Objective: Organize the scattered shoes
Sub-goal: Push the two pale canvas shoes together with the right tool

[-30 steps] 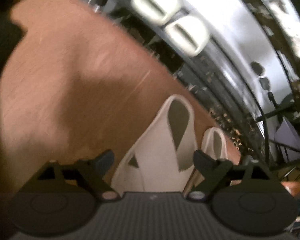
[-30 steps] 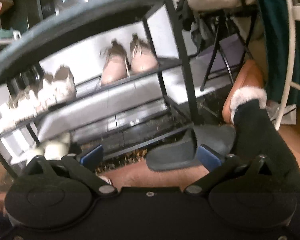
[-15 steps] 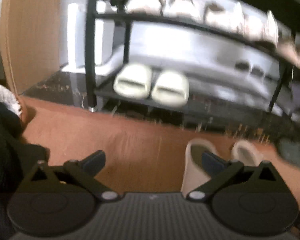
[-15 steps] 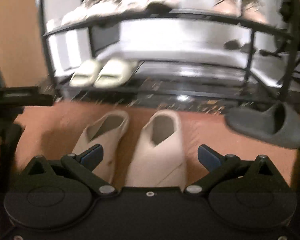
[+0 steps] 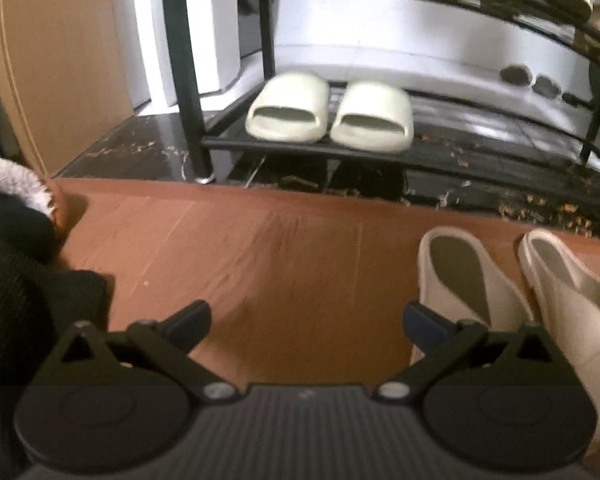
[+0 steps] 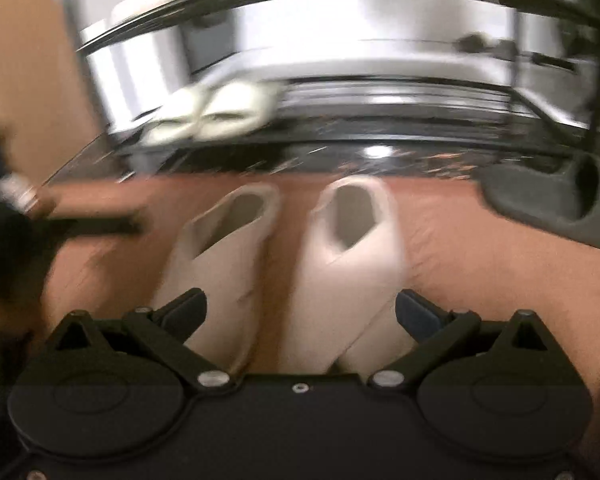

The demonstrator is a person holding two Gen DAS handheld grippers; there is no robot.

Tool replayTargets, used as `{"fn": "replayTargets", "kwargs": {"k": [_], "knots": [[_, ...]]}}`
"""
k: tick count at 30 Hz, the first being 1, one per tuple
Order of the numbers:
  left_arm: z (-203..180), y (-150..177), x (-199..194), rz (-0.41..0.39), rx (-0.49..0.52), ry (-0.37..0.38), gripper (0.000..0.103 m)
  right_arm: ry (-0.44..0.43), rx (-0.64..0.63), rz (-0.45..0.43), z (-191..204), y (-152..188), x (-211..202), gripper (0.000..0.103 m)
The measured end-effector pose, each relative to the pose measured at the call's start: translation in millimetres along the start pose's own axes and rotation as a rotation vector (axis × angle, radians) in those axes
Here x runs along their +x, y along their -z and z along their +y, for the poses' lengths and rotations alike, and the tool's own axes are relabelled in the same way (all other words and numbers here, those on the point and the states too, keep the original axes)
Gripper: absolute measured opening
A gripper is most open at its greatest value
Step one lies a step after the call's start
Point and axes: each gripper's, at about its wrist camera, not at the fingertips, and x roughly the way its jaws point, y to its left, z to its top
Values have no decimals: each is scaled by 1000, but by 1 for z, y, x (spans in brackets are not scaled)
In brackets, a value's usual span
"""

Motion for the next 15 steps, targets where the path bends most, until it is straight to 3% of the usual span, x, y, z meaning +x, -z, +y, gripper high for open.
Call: {"fn": "replayTargets", "kwargs": {"k": [3, 7, 9, 13, 15], "knots": [[-4, 3, 4, 25, 27, 29, 102, 7, -45, 54, -9, -5, 20, 100], [-12, 3, 3, 21, 75, 36, 102, 31, -148, 53, -4, 2, 26, 77], [-13, 4, 1, 32, 84, 40, 102, -6, -139, 82, -6, 4, 29, 76], [-9, 8, 1, 59, 57, 10, 102, -19, -71, 110, -13, 4, 37, 87], [-7, 9, 4, 69, 50, -11, 102, -30, -65, 115, -14, 4, 41, 86]]}}
